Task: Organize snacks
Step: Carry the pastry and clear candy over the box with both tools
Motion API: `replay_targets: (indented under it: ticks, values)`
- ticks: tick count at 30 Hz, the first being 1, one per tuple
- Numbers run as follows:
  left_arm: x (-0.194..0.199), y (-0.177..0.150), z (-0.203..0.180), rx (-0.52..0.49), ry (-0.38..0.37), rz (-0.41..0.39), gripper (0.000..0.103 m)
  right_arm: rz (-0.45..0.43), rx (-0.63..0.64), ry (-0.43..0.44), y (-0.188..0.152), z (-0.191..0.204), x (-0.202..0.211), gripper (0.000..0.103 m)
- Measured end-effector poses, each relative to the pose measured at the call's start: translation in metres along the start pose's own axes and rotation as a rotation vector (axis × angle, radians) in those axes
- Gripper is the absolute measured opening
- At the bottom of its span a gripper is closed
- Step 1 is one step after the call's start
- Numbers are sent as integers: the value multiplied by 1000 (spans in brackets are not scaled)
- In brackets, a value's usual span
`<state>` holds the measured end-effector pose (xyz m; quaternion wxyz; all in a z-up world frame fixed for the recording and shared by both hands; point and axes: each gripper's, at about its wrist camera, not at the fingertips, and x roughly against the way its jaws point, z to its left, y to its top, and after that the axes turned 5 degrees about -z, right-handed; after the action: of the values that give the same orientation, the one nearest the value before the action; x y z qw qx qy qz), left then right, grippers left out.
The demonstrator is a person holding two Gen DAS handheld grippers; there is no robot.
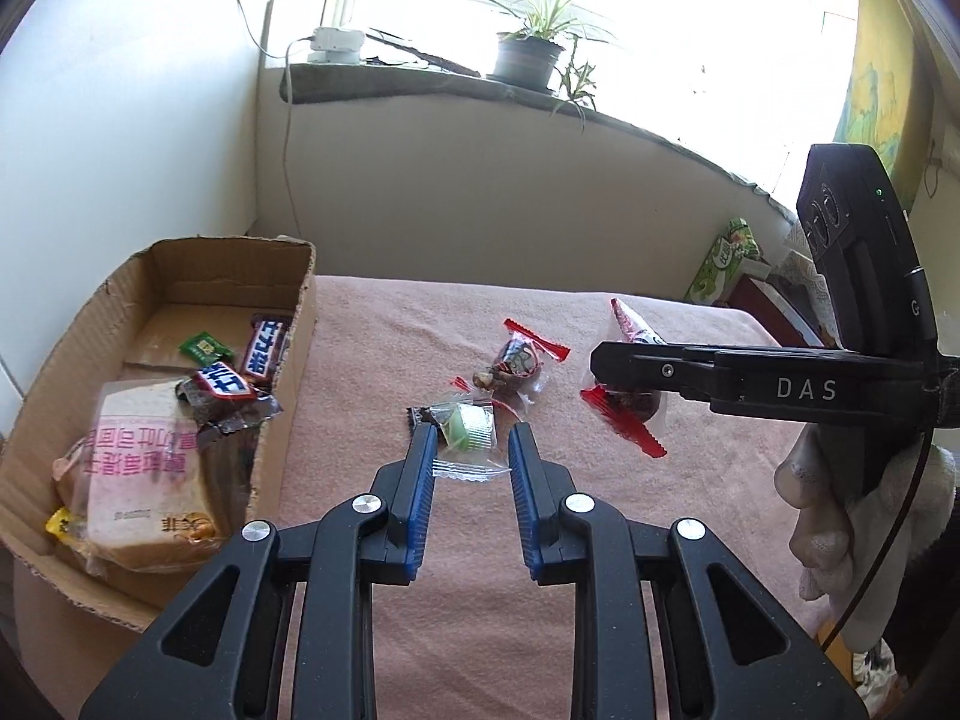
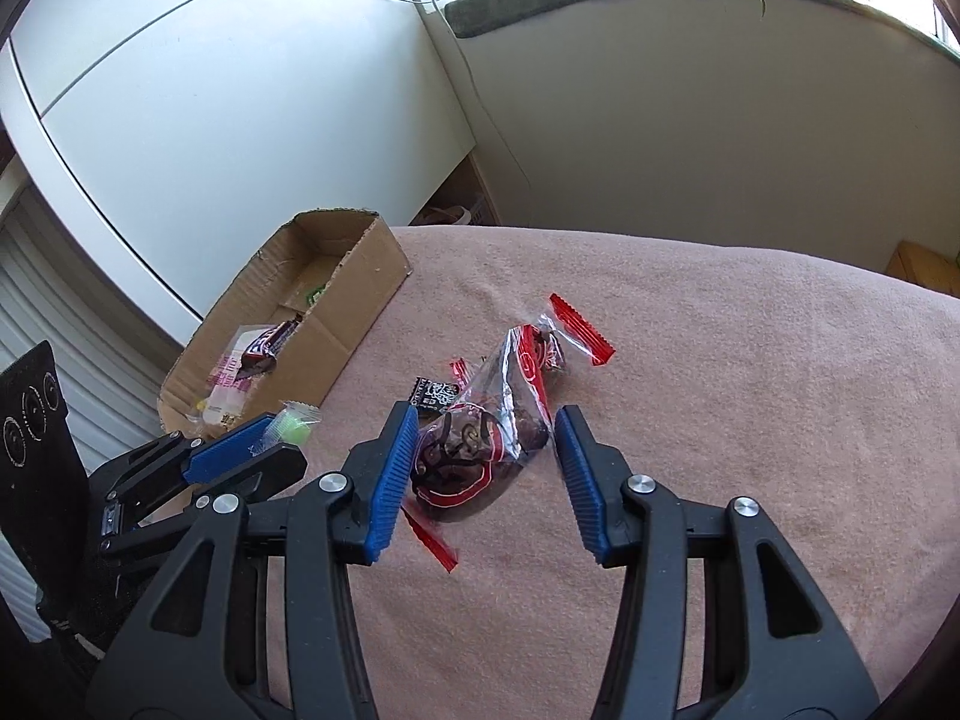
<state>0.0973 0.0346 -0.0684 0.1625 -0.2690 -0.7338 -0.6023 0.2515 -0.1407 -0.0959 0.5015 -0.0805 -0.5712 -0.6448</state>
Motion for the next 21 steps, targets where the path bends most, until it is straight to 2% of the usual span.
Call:
replay_targets:
  ticks: [7, 21]
  values:
    - [28, 2, 28, 34, 53, -45, 23, -17, 45, 38, 12, 35, 0, 50]
    - [53, 6, 74, 84, 137, -104, 23, -7, 132, 109, 29, 107, -28, 50]
